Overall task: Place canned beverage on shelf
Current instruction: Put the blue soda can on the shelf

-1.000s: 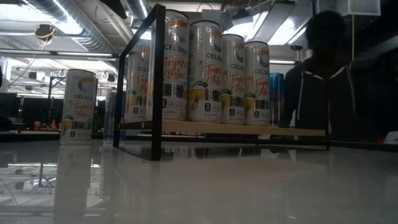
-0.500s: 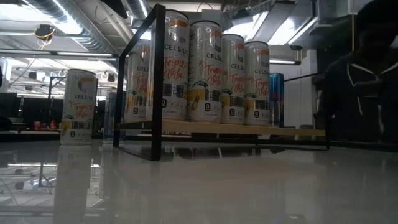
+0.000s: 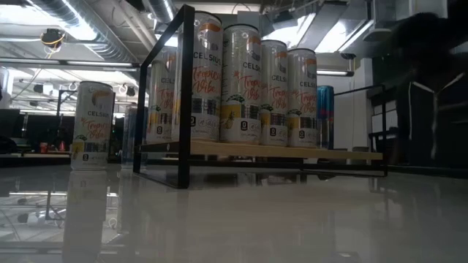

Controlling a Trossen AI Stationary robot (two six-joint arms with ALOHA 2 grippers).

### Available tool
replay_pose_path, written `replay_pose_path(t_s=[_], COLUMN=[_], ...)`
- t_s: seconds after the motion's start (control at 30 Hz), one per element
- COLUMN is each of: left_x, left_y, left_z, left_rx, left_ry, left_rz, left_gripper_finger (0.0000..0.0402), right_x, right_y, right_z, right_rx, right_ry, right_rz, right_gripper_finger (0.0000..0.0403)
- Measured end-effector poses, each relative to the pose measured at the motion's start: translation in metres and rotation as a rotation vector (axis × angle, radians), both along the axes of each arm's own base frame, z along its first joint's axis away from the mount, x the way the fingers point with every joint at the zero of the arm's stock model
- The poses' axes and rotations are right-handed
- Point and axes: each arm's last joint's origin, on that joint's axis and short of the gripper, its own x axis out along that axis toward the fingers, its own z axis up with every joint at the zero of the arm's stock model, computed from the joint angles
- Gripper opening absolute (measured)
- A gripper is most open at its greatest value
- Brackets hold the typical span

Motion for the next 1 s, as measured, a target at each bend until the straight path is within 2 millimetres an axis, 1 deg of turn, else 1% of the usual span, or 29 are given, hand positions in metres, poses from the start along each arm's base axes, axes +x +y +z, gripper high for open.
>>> replay_pose_path(t_s=[0.1, 0.23, 0.33, 0.5, 0.6, 0.7, 1.0], left_x=[-0.002, -0.003, 0.003, 0.022, 0.039, 0.058, 0.116], left_y=[-0.016, -0.037, -0.054, -0.080, -0.095, -0.108, -0.141], left_z=[0.000, 0.004, 0.007, -0.001, -0.013, -0.029, -0.092], left_rx=[-0.024, -0.065, -0.068, -0.026, 0.001, 0.009, 0.019], left_ry=[-0.013, -0.094, -0.178, -0.246, -0.251, -0.244, -0.224], left_rz=[-0.054, -0.108, -0.142, -0.193, -0.211, -0.216, -0.218], left_gripper_finger=[0.0379, 0.0379, 0.0379, 0.0379, 0.0379, 0.0379, 0.0379], right_x=[0.004, 0.011, 0.019, 0.030, 0.036, 0.042, 0.053], right_y=[0.002, 0.002, 0.001, -0.004, -0.009, -0.013, -0.024], right_z=[0.009, 0.020, 0.030, 0.042, 0.047, 0.051, 0.055], right_rx=[0.028, 0.082, 0.128, 0.151, 0.158, 0.172, 0.282], right_ry=[0.025, 0.061, 0.076, 0.061, 0.051, 0.040, 0.073], right_rz=[-0.006, -0.027, -0.052, -0.091, -0.118, -0.142, -0.200], right_gripper_finger=[0.0237, 0.0233, 0.0235, 0.0235, 0.0234, 0.0235, 0.0235])
